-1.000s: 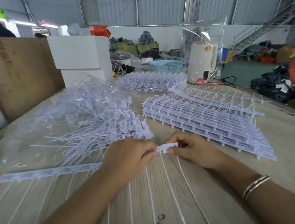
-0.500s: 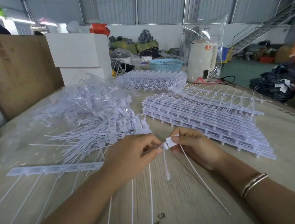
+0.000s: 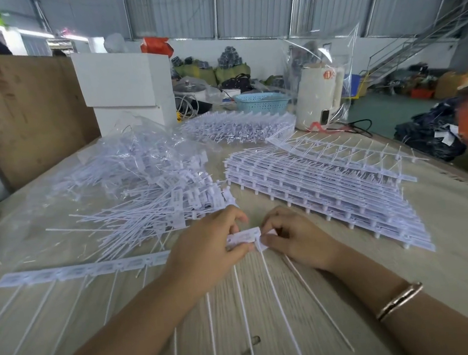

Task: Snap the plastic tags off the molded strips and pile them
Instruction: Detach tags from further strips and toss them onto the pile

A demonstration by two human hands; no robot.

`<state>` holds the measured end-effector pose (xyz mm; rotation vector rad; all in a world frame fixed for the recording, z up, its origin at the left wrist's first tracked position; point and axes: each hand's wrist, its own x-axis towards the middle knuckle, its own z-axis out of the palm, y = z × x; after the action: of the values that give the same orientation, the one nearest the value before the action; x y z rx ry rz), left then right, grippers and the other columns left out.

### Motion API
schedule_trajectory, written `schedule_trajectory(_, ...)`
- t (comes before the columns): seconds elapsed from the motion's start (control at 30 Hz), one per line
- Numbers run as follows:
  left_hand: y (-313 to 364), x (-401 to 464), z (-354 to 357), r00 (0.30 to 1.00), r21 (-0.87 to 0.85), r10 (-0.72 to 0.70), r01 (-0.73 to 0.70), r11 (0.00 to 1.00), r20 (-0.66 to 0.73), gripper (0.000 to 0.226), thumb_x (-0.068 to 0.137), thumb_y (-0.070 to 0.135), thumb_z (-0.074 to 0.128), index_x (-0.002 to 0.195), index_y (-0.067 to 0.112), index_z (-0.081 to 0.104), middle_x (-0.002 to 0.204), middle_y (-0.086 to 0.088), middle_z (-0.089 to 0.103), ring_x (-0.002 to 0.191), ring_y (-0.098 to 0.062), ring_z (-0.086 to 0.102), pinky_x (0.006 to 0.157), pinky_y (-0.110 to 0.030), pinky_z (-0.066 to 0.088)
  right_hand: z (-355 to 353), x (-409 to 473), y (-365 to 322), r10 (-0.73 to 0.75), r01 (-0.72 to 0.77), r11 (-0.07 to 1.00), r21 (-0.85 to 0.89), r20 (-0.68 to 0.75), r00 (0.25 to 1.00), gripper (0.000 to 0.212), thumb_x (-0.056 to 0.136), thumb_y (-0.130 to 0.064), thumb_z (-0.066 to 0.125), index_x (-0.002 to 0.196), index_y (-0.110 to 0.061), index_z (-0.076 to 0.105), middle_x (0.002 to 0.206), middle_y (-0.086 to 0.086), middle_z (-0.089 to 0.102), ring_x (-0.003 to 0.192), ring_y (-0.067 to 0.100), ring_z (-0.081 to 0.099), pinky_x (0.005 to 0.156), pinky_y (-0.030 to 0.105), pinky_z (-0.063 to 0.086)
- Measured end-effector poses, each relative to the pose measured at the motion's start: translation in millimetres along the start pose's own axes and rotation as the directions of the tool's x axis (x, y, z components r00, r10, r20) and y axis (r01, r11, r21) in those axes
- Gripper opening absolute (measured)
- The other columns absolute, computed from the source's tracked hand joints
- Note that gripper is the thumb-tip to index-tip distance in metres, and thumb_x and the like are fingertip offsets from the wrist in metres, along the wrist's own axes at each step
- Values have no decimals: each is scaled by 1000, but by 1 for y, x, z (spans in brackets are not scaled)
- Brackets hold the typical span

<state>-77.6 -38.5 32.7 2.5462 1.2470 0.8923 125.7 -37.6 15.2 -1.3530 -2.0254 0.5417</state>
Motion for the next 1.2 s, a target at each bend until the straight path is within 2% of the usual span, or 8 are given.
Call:
schedule_trajectory(0.13, 4, -1, 4, 1000, 26, 10, -10, 1000, -9, 49, 79, 44, 67, 120, 29, 46, 102, 18, 44, 91, -4, 54, 71, -30, 48, -6, -4, -13, 78, -74, 973, 220, -10, 997, 16, 93, -16, 54, 89, -17, 69, 104, 12, 57, 101, 19, 54, 95, 30, 39)
schedule_trajectory(0.23, 9, -1, 5, 999, 12, 54, -54, 998, -1, 49, 79, 47, 65, 119, 25, 47, 112, 11, 46, 96, -11, 56, 74, -36, 50, -3, -9, -25, 61, -66, 960, 273, 28, 998, 28, 88, -29, 54, 83, -7, 71, 103, 12, 56, 98, 14, 54, 91, 23, 39)
schedule_trajectory(0.3, 9, -1, 1, 996, 2, 85, -85, 996, 30, 44, 81, 52, 57, 114, 25, 49, 107, 13, 49, 92, -8, 56, 73, -32, 50, -1, -9, -28, 33, -44, 963, 266, 43, 999, 22, 88, -15, 60, 77, 2, 69, 99, 16, 55, 91, 15, 54, 86, 23, 40)
schedule_trajectory(0.37, 5, -3, -6, 993, -4, 92, -92, 996, 71, 31, 85, 47, 53, 109, 29, 52, 99, 17, 53, 87, -5, 56, 72, -32, 49, -4, -8, -26, 63, -62, 945, 321, 7, 998, 18, 89, -6, 58, 73, -4, 67, 96, 15, 55, 89, 15, 53, 83, 23, 39)
schedule_trajectory(0.53, -3, -6, -13, 989, 91, 59, -72, 993, 139, 27, 82, 35, 56, 108, 36, 49, 97, 20, 55, 76, -1, 52, 64, -26, 43, -7, -9, -23, 125, -117, 924, 364, 3, 992, 19, 90, -10, 57, 76, -3, 67, 99, 15, 57, 88, 11, 55, 83, 17, 38)
schedule_trajectory(0.77, -3, -2, -5, 997, 81, 68, -70, 994, 27, 12, 87, 33, 61, 95, 25, 62, 82, 15, 62, 65, -5, 50, 53, -19, 29, -4, -12, -24, 2, 6, 955, 295, -27, 1000, 20, 82, -11, 68, 89, 7, 62, 93, 26, 56, 86, 32, 54, 78, 29, 42)
schedule_trajectory(1.07, -2, 0, 0, 999, -211, 37, -38, 977, -8, 10, 85, 30, 66, 82, 21, 67, 60, 6, 62, 52, -4, 52, 49, -14, 33, -4, -10, -25, -112, 148, 944, 295, -137, 984, 5, 82, -2, 66, 86, 2, 65, 86, 23, 57, 81, 34, 54, 76, 33, 44)
schedule_trajectory(1.2, -2, -1, -1, 996, -187, 40, -54, 981, -76, 9, 81, 29, 71, 85, 23, 65, 64, 16, 60, 63, -2, 58, 54, -14, 40, -5, -10, -21, 16, 33, 855, 517, -90, 996, 18, 81, -16, 63, 85, 1, 64, 85, 26, 53, 78, 24, 52, 76, 29, 40)
